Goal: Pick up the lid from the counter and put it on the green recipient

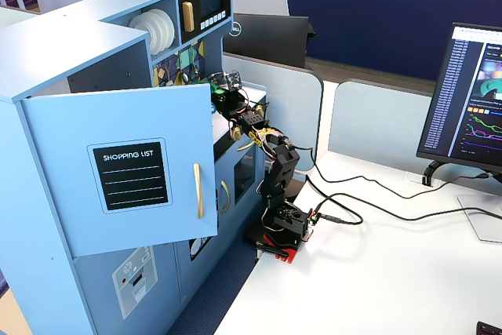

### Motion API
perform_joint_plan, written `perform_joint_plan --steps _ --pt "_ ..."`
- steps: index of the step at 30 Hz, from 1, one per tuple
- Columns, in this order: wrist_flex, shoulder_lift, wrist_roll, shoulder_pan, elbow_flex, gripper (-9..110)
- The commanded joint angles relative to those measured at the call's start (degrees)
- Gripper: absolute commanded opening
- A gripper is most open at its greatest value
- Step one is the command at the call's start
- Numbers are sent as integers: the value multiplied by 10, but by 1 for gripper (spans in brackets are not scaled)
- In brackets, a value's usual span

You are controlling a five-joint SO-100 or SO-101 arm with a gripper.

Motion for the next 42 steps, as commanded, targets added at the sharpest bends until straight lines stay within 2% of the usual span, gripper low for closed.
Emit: perform_joint_plan --steps 1,12,22,42 --pt "36 60 12 -20 -87 0" --pt "136 60 5 -120 -196 0" --pt "170 56 -29 -221 -209 0" --pt "173 19 -55 -254 -190 0"
